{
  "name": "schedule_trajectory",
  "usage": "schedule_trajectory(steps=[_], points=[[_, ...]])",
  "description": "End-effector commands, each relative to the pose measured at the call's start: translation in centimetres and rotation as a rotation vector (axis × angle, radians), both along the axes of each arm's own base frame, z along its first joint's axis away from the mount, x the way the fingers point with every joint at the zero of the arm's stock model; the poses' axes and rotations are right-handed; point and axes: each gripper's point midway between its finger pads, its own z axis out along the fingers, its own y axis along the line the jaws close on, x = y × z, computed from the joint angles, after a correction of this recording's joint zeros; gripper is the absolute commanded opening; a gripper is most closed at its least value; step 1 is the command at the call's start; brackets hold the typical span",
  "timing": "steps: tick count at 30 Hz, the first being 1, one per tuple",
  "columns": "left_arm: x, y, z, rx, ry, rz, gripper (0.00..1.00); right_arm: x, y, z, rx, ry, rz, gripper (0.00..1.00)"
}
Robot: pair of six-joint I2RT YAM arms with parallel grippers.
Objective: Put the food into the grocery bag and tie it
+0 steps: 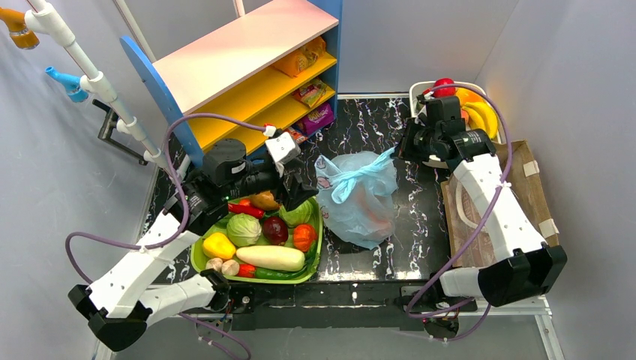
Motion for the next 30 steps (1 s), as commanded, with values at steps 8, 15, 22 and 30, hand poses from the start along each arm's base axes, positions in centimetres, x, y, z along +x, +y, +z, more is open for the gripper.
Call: schedule_trajectory(steps=[8,15,22,30], points=[[-0.1,-3.0,-0.3,0.098,0.042,-0.108,0.70,-0.8,2.3,4.2,0.050,-0.100,0.063,0.01],[0.7,-5.8,-2.2,0.256,0.140,0.008,0.64,-0.7,2.7,4.7,0.042,-0.101,0.060,0.01],[0.0,-7.6,-3.0,0.387,0.151,0.104,0.62,-0.6,2.5,4.1,0.029,-0.064,0.022,0.01],[2.4,-5.8,-3.9,0.539,0.229,0.451,0.48,-0.6,2.8,4.3,0.040,-0.056,0.029,0.01]])
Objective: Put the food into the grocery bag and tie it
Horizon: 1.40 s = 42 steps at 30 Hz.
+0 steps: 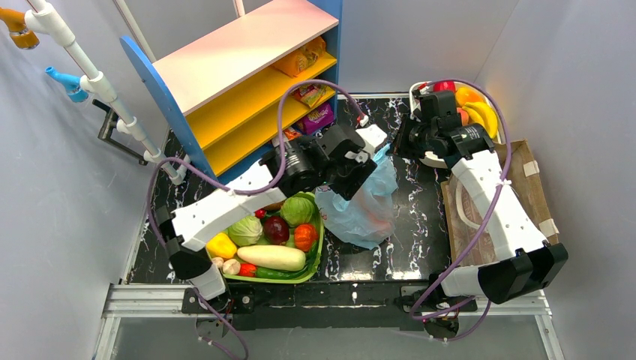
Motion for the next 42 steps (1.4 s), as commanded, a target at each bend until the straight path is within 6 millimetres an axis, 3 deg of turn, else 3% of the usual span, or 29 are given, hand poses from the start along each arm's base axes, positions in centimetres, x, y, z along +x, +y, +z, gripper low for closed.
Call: schedule_trajectory(steps=[1,13,19,29,42], points=[[1.4,3.3,0.1,0.132,-0.029,0.247,0.47,0.4,0.5,2.1,0.026,-0.044,0.001,0.01],[0.3,0.9,-0.4,0.164,0.023,0.301,0.47,0.5,0.4,1.9,-0.002,-0.037,0.021,0.01],[-0.7,0.6,-1.3,0.186,0.071,0.313,0.36,0.3,0.5,1.8,0.001,-0.029,0.028,0.01],[-1.8,0.2,-3.5,0.200,0.128,0.358,0.39,0.2,0.8,2.1,0.016,-0.036,0.050,0.01],[-0.8,0.0,-4.9,0.227,0.100,0.422,0.34,-0.8,0.7,1.7,0.028,-0.040,0.066,0.01]])
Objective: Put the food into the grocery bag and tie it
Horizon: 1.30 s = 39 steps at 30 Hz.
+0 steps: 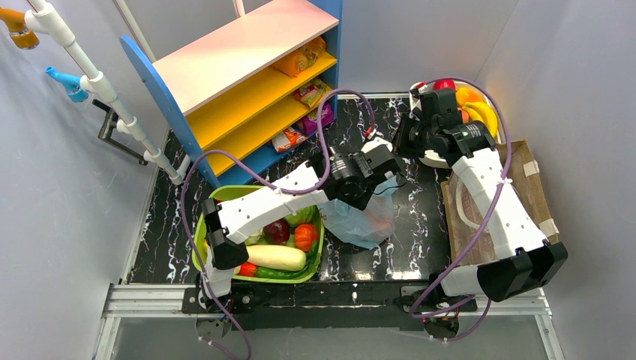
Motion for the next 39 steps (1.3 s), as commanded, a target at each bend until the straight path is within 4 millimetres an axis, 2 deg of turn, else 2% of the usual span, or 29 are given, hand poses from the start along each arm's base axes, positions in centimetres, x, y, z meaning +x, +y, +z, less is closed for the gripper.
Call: schedule_trajectory(steps=[1,4,14,22,25,28,32,39], points=[[0.6,0.9,-0.3,0.057,-0.035,0.038,0.33,-0.5,0.3,1.3,0.024,-0.059,0.032,0.01],[1.1,1.3,-0.3,0.091,-0.059,0.051,0.30,-0.5,0.4,1.4,0.028,-0.062,0.035,0.01],[2.6,1.9,0.2,0.144,-0.143,0.077,0.31,-0.6,0.8,1.7,0.044,-0.066,0.052,0.01],[3.8,2.2,0.7,0.189,-0.206,0.067,0.12,-1.3,0.8,1.4,0.048,-0.046,0.067,0.01],[4.1,2.2,0.6,0.196,-0.203,0.062,0.00,-1.6,0.7,1.0,0.041,-0.036,0.072,0.01],[3.6,1.9,0.7,0.189,-0.172,0.021,0.00,-1.6,0.6,1.0,0.037,-0.035,0.071,0.01],[1.7,1.8,0.6,0.164,-0.067,-0.085,0.00,-1.1,0.5,1.9,0.030,-0.051,0.061,0.01],[-1.1,5.0,2.1,0.065,0.046,-0.145,0.00,0.8,0.4,4.3,0.013,-0.092,0.021,0.01]])
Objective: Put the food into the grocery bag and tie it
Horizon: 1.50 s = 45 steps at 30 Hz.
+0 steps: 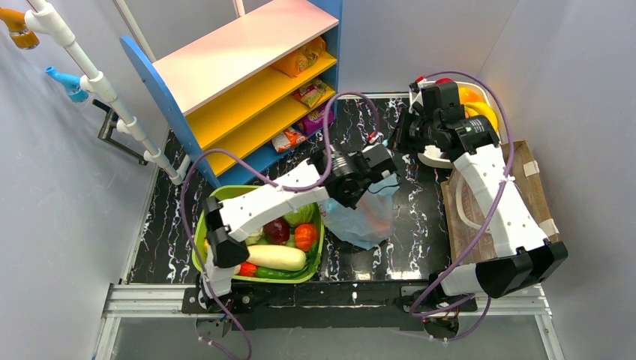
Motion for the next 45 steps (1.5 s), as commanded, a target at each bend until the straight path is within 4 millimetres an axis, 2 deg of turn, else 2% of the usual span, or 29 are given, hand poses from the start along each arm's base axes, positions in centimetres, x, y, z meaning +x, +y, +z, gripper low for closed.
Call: schedule_trajectory(steps=[1,7,12,17,21,24,28,31,35,41,43,45], points=[[-2.9,3.6,3.3,-0.124,0.098,-0.070,0.00,1.7,0.0,3.2,0.000,-0.087,-0.026,0.01],[-4.6,6.9,3.1,-0.179,0.171,-0.070,0.00,3.0,-1.1,3.5,-0.042,-0.090,-0.083,0.01],[-5.6,8.7,3.5,-0.250,0.195,-0.067,0.00,3.6,-3.1,3.2,-0.052,-0.071,-0.157,0.01],[-5.2,10.2,3.1,-0.322,0.206,0.021,0.00,3.9,-4.9,1.3,-0.050,-0.033,-0.196,0.01],[-4.3,10.1,2.6,-0.420,0.192,0.073,0.00,3.4,-5.1,-1.6,-0.028,-0.010,-0.172,0.01],[-2.9,9.1,2.6,-0.505,0.167,0.094,0.00,2.6,-4.7,-4.1,-0.016,0.031,-0.151,0.01],[-0.6,8.9,3.0,-0.572,0.140,0.160,0.00,1.6,-5.0,-6.9,-0.029,0.084,-0.161,0.01],[0.5,8.9,3.9,-0.627,0.151,0.190,0.00,1.3,-5.2,-7.2,-0.032,0.087,-0.159,0.01],[0.7,9.1,4.3,-0.610,0.175,0.195,0.01,1.2,-4.4,-5.5,0.009,0.065,-0.129,0.01],[-1.9,7.5,5.2,-0.620,0.320,0.040,0.50,0.7,-3.2,-3.0,0.090,0.064,-0.102,0.01],[-2.5,7.1,6.1,-0.645,0.340,0.003,0.58,0.6,-3.0,-2.6,0.100,0.063,-0.097,0.01],[-2.8,6.5,7.5,-0.679,0.345,-0.038,0.60,0.6,-2.9,-2.4,0.103,0.063,-0.096,0.01]])
